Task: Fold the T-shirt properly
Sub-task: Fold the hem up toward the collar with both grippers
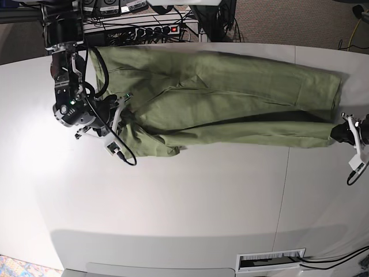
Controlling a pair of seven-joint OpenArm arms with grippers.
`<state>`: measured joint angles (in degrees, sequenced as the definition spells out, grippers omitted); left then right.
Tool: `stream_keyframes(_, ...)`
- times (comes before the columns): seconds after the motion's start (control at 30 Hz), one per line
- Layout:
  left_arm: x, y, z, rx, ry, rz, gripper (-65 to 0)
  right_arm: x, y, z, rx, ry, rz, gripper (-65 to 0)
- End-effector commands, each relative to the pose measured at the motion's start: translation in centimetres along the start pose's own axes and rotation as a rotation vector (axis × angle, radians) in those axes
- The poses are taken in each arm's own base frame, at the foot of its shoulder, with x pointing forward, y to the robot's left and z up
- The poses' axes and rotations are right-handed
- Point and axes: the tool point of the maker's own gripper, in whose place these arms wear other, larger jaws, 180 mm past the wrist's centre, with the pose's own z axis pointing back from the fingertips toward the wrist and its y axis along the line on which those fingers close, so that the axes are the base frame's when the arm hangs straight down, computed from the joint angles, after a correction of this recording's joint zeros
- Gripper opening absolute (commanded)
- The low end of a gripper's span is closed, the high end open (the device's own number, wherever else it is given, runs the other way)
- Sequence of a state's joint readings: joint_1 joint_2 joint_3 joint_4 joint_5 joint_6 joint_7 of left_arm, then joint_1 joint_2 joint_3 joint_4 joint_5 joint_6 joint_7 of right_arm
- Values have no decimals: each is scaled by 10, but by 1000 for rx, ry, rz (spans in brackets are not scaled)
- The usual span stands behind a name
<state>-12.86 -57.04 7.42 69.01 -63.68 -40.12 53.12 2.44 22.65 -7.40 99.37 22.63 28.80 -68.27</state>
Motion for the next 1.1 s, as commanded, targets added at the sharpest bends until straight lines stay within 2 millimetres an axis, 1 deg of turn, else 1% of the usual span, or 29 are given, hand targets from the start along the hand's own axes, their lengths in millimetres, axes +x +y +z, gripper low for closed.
stream_keyframes(0.0, 10, 10, 17, 33, -15, -12, -650, 7, -8, 8, -22, -35, 2, -650)
stream_keyframes(0.13, -2, 9, 16, 27, 35, -6, -650, -10, -7, 15, -33, -25, -25, -650)
stream_keyframes(0.23, -10, 7, 14, 22, 54, 1, -650, -18, -6, 23, -46, -25, -28, -650)
stream_keyframes(0.37, -29, 2, 9, 6, 93, 19, -650, -30, -7, 28, -57, -15, -31, -650)
stream_keyframes(0.53, -60, -5, 5, -14, 181, 41, -650, -34, -11, 31, -68, -6, -30, -650)
stream_keyframes(0.67, -73, -9, 2, -26, 209, 54, -650, -34, -11, 31, -68, -9, -30, -650)
stream_keyframes(0.77, -75, -11, 1, -31, 210, 57, -650, -35, -11, 31, -68, -2, -30, -650)
stream_keyframes(0.9, -72, -11, 0, -31, 190, 57, -650, -41, -10, 31, -65, 26, -32, -650)
stream_keyframes(1.07, -72, -11, 0, -31, 192, 57, -650, -55, -3, 29, -49, 65, -37, -650)
